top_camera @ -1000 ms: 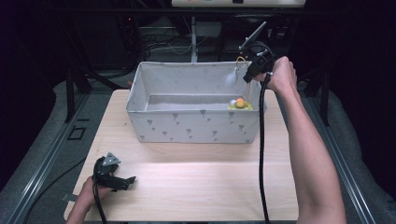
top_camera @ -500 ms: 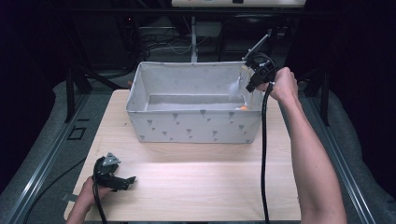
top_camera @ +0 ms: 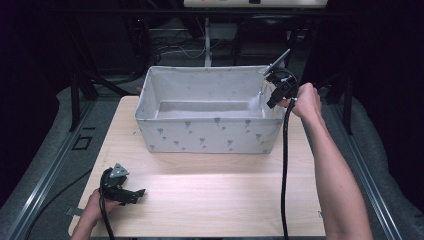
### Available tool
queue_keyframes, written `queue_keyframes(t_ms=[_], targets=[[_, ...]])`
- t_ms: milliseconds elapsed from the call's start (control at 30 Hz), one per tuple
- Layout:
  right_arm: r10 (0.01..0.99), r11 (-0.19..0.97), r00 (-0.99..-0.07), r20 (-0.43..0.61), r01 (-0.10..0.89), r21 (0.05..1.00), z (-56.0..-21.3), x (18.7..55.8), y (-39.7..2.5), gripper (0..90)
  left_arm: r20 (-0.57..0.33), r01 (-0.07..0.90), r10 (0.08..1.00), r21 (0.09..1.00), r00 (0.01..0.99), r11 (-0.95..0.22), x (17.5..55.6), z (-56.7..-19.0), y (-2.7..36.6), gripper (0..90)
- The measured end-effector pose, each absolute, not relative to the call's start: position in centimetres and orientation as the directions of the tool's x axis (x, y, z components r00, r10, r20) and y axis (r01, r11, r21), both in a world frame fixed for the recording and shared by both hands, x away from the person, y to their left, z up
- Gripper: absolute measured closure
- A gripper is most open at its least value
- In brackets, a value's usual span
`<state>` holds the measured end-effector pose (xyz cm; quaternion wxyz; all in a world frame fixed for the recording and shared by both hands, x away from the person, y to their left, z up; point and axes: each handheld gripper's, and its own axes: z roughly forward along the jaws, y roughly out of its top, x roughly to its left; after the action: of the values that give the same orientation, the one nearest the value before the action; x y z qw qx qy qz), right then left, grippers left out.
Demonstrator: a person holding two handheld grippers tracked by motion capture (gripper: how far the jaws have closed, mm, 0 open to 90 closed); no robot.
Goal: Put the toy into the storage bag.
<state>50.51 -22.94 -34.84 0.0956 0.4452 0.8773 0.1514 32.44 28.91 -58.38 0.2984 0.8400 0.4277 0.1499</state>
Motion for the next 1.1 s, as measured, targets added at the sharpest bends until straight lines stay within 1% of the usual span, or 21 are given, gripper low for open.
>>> queue_keyframes(t_ms=[167,633,1100], targets=[[0.820,0.542,-0.571,-0.020,0.766,0.346,-35.8,50.3,-23.3,88.5,-0.005,0.631,0.811,0.631,0.586,-0.452,32.4,-58.4,28.9,0.0],[0.824,0.539,-0.567,0.013,0.791,0.289,-38.1,51.0,-23.2,88.4,-0.005,0.630,0.810,0.631,0.586,-0.452,32.4,-58.4,28.9,0.0],[0.832,0.525,-0.554,0.030,0.805,0.275,-38.4,51.1,-23.4,88.0,-0.004,0.631,0.811,0.631,0.585,-0.451,32.4,-58.4,28.9,0.0]])
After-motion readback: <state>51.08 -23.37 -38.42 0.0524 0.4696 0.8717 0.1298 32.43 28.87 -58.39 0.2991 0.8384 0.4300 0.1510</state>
